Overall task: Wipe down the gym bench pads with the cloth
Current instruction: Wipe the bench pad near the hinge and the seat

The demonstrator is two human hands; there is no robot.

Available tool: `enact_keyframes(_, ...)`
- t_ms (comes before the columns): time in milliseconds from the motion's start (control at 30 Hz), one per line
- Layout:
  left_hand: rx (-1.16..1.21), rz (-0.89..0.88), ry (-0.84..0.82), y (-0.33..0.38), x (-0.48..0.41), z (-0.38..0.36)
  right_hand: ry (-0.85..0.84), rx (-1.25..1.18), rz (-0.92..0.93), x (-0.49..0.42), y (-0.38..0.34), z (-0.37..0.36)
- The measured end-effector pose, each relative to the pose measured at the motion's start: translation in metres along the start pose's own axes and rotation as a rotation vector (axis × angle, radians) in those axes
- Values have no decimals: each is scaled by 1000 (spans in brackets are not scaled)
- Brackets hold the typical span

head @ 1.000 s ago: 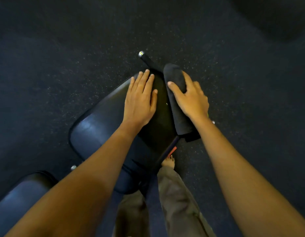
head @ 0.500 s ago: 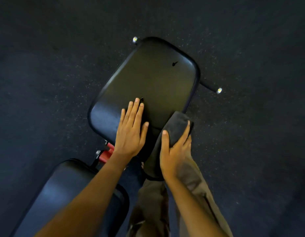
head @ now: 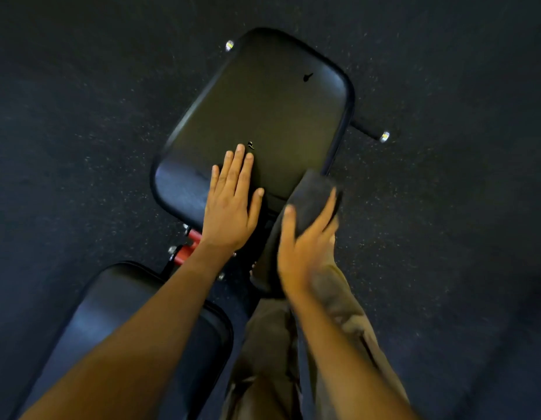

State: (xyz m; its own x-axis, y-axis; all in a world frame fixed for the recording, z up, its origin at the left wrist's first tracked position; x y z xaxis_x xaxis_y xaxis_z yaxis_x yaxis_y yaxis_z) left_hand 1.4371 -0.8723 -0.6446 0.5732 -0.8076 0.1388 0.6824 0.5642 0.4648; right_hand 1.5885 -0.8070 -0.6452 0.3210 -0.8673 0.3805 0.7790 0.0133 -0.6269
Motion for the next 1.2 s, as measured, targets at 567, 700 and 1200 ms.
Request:
enact_keyframes(567, 51, 254, 13, -45, 88, 6, -155, 843, 737, 19, -60, -41)
enact_keyframes(700, 0, 366, -42, -53, 133, -5, -351, 1026, 1286, 43, -59, -51)
enact_keyframes(1200, -108, 716, -182, -78, 190, -20, -560, 1210, 1923, 82, -54, -87)
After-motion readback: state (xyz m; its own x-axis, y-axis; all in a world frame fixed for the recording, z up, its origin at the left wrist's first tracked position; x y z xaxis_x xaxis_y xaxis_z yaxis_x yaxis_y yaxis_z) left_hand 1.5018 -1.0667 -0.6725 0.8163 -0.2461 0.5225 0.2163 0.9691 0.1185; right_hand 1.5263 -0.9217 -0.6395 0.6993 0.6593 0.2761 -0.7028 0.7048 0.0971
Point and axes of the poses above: each hand's wrist, its own x-axis away from the middle knuckle, its own z-axis out of the back of the hand, y = z × x, the point moved 10 cm from there along -x, towards the middle knuckle, and after that the axes turned 8 degrees about -y, right-handed, at the moved point
